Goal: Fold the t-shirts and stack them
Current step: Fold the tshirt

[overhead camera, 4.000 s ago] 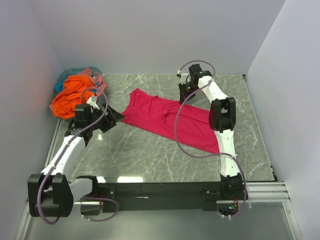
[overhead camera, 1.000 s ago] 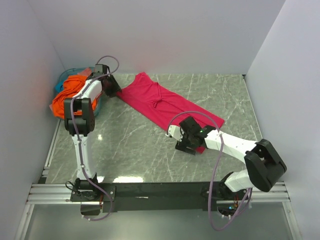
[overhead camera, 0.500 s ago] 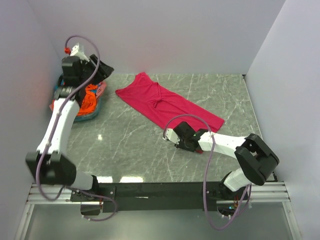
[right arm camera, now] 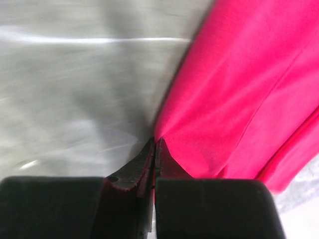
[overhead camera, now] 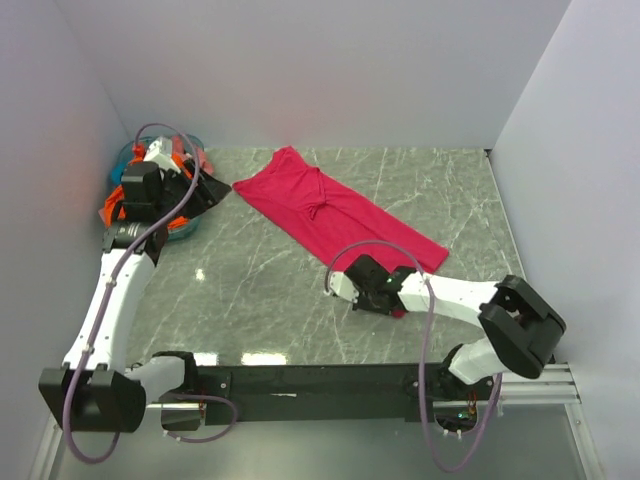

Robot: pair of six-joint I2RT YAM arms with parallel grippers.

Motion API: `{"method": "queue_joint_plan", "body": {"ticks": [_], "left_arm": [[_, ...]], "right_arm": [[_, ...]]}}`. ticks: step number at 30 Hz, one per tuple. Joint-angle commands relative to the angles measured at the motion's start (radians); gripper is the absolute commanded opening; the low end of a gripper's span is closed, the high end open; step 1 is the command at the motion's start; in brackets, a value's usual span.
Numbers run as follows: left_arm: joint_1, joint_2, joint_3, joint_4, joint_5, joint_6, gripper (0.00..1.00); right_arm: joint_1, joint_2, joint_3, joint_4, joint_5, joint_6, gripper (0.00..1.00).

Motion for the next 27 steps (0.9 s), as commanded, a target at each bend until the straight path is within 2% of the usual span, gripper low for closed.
{"method": "queue_joint_plan", "body": {"ticks": [1, 4, 5, 12, 15, 16, 17, 18, 19, 21, 22, 24, 25, 26, 27], "left_arm": [[-0.003, -0.089, -0.043, 0.021, 0.056, -0.004, 0.64], [-0.003, -0.121, -0.090, 0.041, 0.095, -0.035, 0.64], [-0.003, -0.127, -0.101, 0.048, 0.107, -0.043, 0.64], [-0.005, -0.163, -0.178, 0.081, 0.179, -0.099, 0.64], [-0.005, -0.166, -0.212, 0.097, 0.209, -0.116, 0.65], [-0.009, -0.161, -0.234, 0.111, 0.216, -0.119, 0.65], [-0.012, -0.156, -0.247, 0.119, 0.222, -0.125, 0.66], [-0.015, -0.147, -0.261, 0.130, 0.228, -0.130, 0.66], [-0.021, -0.121, -0.288, 0.142, 0.227, -0.133, 0.66], [-0.038, -0.089, -0.310, 0.189, 0.219, -0.148, 0.66], [-0.046, -0.045, -0.322, 0.214, 0.211, -0.156, 0.66], [-0.061, 0.012, -0.321, 0.278, 0.173, -0.167, 0.66], [-0.072, 0.076, -0.305, 0.297, 0.156, -0.168, 0.66], [-0.075, 0.109, -0.298, 0.335, 0.132, -0.175, 0.65], [-0.078, 0.142, -0.290, 0.356, 0.124, -0.178, 0.65]], "right_arm": [[0.093, -0.087, -0.028, -0.125, -0.136, 0.006, 0.00], [0.179, -0.153, -0.048, -0.174, -0.226, -0.001, 0.00], [0.242, -0.170, -0.048, -0.191, -0.239, 0.003, 0.00], [0.445, -0.123, 0.034, -0.222, -0.323, 0.078, 0.00], [0.454, -0.097, 0.103, -0.270, -0.361, 0.072, 0.35], [0.453, -0.106, 0.116, -0.283, -0.346, 0.052, 0.51], [0.450, -0.152, 0.133, -0.300, -0.334, 0.039, 0.58], [0.427, -0.181, 0.142, -0.307, -0.323, 0.025, 0.65], [0.399, -0.215, 0.154, -0.312, -0.317, 0.002, 0.76], [0.323, -0.296, 0.209, -0.336, -0.360, -0.027, 0.84], [0.198, -0.313, 0.231, -0.344, -0.386, -0.059, 0.88], [0.053, -0.325, 0.294, -0.323, -0.463, -0.070, 0.89], [-0.083, -0.316, 0.312, -0.309, -0.498, -0.069, 0.89], [-0.157, -0.280, 0.347, -0.266, -0.548, -0.057, 0.89], [-0.222, -0.255, 0.363, -0.237, -0.584, 0.003, 0.89]]}}
